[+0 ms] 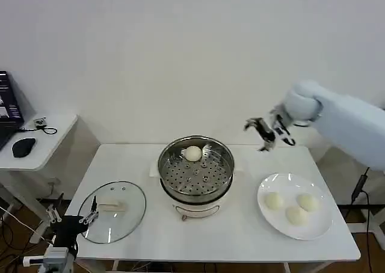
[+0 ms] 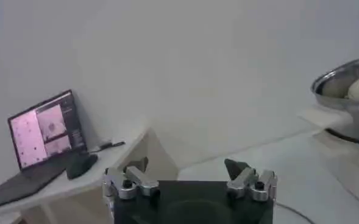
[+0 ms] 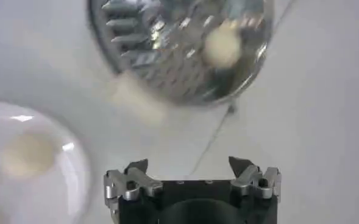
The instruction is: Take steamed baozi put them in steamer then cover it.
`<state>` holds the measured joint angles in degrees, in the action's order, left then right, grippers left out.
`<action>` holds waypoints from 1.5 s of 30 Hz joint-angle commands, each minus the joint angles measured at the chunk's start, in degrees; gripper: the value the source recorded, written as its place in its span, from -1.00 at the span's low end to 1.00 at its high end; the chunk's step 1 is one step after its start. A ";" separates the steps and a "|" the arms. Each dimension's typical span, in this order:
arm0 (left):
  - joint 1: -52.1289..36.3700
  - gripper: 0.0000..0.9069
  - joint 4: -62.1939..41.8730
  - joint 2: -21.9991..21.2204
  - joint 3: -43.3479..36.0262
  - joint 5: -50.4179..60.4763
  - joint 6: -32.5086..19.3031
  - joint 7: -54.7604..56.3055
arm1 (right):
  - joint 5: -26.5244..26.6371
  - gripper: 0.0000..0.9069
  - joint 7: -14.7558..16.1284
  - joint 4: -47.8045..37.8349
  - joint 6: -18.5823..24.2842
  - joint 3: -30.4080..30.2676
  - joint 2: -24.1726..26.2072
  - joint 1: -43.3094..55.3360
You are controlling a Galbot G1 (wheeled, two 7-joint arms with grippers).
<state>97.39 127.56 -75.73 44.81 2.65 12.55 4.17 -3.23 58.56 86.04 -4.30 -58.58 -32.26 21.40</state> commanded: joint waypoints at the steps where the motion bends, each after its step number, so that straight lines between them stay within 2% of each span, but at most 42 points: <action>1: -0.29 1.00 -0.08 1.17 0.38 -0.43 0.15 -0.03 | -0.09 1.00 -2.34 7.96 -7.72 6.57 12.42 -15.59; 4: -0.37 1.00 -0.16 1.04 0.31 -0.34 0.20 -0.01 | -1.49 1.00 -2.58 7.32 -8.11 10.44 11.75 -21.53; 12: -0.14 1.00 -0.01 0.43 0.08 -0.01 0.21 0.02 | -2.84 1.00 -2.50 2.50 -8.48 13.38 7.37 -27.62; 32: 0.92 1.00 0.28 -0.56 1.30 0.30 0.17 0.02 | -6.20 1.00 -2.66 -9.76 -7.26 15.86 -3.59 -30.52; 38: 0.89 1.00 0.41 -0.54 1.44 0.33 0.22 0.03 | -6.97 0.80 -3.08 -11.67 -7.50 16.26 -6.07 -30.92; 39: 0.88 1.00 0.43 -0.54 1.43 0.33 0.22 0.04 | -7.17 0.69 -2.99 -11.74 -7.71 16.28 -6.35 -31.04; 42: 0.76 1.00 0.29 -0.60 1.36 0.41 0.25 0.03 | -7.38 0.56 -2.74 -11.80 -8.20 16.03 -6.50 -31.07; 45: 0.73 1.00 0.32 -0.61 1.30 0.47 0.33 0.03 | -7.31 0.49 -2.60 -11.71 -8.47 15.92 -6.45 -30.62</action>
<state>98.10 127.91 -76.35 46.16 3.12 12.83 4.22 -10.12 55.99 76.14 -12.47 -43.05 -36.69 -8.66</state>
